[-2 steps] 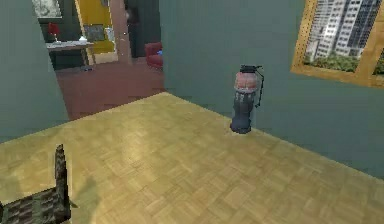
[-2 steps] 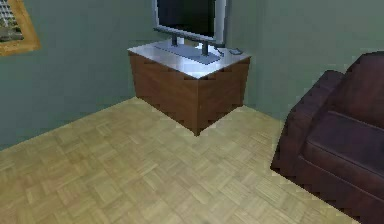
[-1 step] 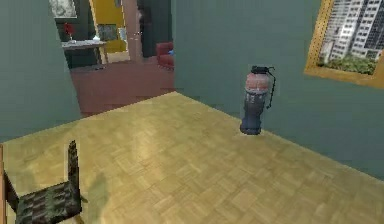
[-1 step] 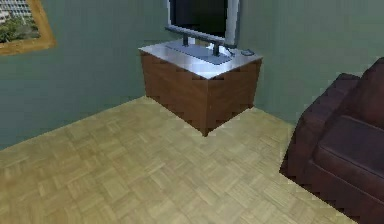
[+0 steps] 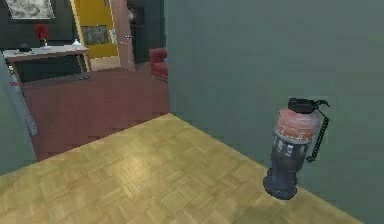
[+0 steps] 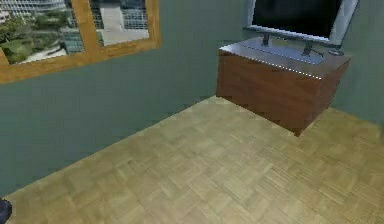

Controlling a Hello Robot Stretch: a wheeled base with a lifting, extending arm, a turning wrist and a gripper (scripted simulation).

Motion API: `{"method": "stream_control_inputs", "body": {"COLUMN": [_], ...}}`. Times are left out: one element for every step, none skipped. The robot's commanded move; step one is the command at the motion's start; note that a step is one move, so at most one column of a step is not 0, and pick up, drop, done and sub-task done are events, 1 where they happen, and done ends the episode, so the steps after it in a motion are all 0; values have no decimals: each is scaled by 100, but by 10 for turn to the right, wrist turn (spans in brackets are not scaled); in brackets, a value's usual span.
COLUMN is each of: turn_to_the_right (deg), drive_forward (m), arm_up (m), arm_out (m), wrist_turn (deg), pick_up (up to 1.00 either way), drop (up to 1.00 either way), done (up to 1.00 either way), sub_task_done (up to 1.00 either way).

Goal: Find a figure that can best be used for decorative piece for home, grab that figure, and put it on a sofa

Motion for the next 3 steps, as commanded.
{"method": "stream_control_inputs", "body": {"turn_to_the_right": [-30, 0, -360], "drive_forward": [0, 20, 0], "arm_up": [0, 0, 0], "arm_out": [0, 0, 0], "wrist_turn": [0, 0, 0], "pick_up": [0, 0, 0], "drop": [0, 0, 0], "done": [0, 0, 0], "sub_task_done": [0, 0, 0]}}
